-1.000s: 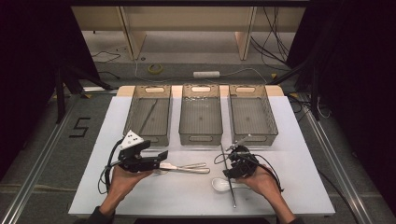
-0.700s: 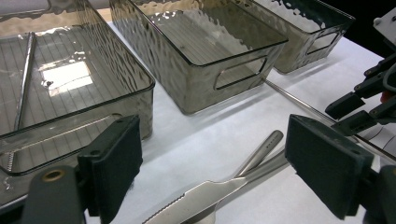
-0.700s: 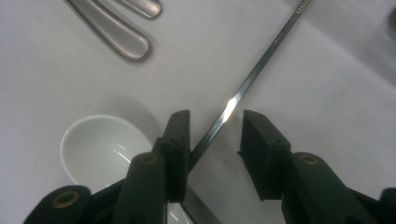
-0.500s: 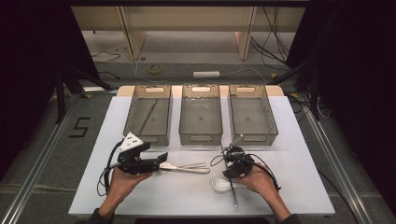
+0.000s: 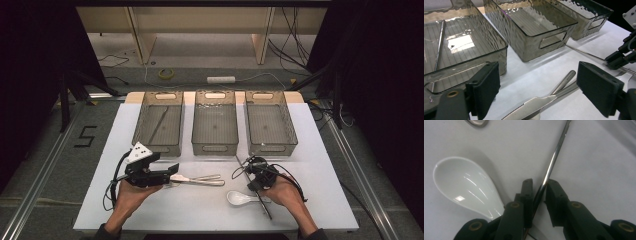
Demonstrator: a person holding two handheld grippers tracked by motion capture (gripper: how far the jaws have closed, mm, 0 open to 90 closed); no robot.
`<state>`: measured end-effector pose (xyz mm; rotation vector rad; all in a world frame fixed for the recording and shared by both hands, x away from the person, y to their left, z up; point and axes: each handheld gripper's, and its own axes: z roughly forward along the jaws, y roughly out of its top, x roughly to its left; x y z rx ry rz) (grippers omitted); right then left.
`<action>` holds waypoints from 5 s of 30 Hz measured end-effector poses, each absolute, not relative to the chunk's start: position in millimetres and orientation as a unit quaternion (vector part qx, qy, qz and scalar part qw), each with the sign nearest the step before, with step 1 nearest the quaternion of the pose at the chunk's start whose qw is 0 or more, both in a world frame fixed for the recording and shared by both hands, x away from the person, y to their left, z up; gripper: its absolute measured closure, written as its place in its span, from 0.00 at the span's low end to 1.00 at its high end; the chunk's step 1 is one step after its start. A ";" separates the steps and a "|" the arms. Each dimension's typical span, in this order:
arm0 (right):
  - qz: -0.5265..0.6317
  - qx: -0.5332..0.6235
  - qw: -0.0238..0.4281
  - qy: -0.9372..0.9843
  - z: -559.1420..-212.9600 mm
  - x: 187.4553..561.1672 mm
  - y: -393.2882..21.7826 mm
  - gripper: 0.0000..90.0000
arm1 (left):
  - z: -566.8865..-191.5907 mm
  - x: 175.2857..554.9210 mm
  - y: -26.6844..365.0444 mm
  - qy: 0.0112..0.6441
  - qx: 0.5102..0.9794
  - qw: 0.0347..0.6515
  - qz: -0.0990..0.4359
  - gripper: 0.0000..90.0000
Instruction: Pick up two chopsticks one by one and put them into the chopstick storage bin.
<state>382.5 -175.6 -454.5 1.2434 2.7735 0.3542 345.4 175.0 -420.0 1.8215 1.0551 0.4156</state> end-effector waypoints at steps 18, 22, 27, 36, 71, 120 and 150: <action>0.106 0.370 0.044 0.922 -450.1 376.8 -176.0 0.96 | -419.9 344.4 174.2 0.427 0.749 0.476 0.170 0.20; 0.117 0.355 0.050 0.926 -443.0 373.9 -174.3 0.96 | -420.5 344.6 173.1 0.423 0.752 0.477 0.167 0.20; 0.126 0.327 0.055 0.935 -433.3 369.4 -168.8 0.96 | -421.2 344.0 169.2 0.410 0.761 0.476 0.161 0.20; 0.140 0.257 0.057 0.955 -420.3 359.1 -155.7 0.96 | -422.6 341.5 154.1 0.370 0.788 0.470 0.146 0.20; 0.158 0.131 0.038 0.978 -402.4 338.2 -121.0 0.96 | -428.0 335.8 75.2 0.173 0.908 0.371 0.091 0.25; 0.161 0.052 0.018 0.985 -402.4 333.2 -117.2 0.91 | -432.5 321.8 58.5 0.042 0.940 0.336 0.036 0.94; 0.348 0.264 0.095 0.894 -391.1 349.7 -184.3 0.34 | -415.0 364.9 111.6 0.294 0.864 0.385 0.136 0.95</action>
